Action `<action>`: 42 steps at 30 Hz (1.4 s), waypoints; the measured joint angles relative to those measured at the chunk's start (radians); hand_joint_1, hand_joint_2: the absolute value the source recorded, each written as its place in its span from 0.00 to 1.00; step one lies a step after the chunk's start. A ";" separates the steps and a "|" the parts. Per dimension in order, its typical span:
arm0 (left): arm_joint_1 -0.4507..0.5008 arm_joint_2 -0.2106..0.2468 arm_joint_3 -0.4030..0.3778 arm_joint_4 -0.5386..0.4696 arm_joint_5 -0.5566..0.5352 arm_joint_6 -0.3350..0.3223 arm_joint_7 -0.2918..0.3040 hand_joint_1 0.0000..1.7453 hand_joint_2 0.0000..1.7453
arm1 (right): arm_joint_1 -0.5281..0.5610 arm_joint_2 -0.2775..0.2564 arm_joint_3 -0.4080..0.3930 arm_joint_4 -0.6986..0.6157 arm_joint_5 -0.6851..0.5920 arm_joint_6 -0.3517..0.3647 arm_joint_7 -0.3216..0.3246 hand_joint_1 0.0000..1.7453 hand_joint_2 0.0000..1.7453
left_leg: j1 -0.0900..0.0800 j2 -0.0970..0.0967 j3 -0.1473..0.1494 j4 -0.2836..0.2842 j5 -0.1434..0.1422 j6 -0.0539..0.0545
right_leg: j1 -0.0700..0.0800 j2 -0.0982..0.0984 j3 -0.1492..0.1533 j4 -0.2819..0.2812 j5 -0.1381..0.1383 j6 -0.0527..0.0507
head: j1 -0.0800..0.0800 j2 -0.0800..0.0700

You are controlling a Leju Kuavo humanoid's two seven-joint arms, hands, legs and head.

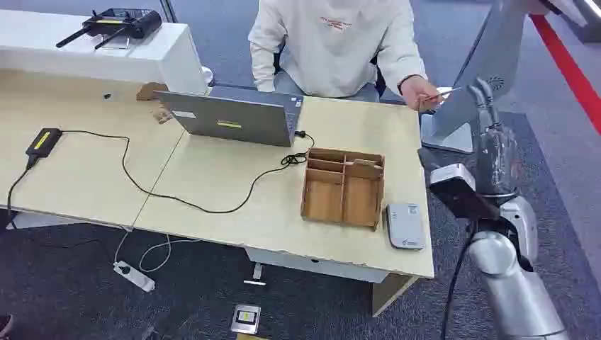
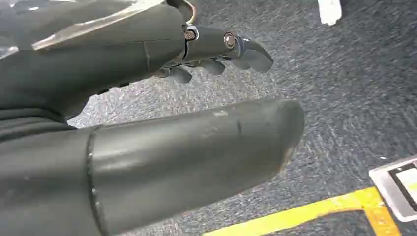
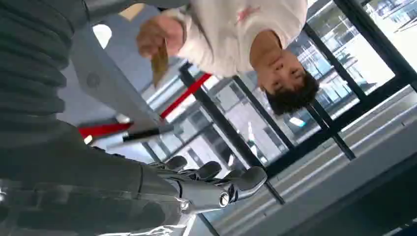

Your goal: Pass the card to the sensor for recognition and then transmit it.

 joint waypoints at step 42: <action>-0.026 0.009 -0.014 -0.028 0.044 0.007 0.068 0.00 0.00 | -0.479 0.118 0.087 0.796 0.179 0.018 -0.063 0.00 1.00 | 0.000 -0.001 0.000 0.000 0.000 0.000 | 0.000 -0.001 0.000 0.001 0.000 0.000 | 0.000 0.000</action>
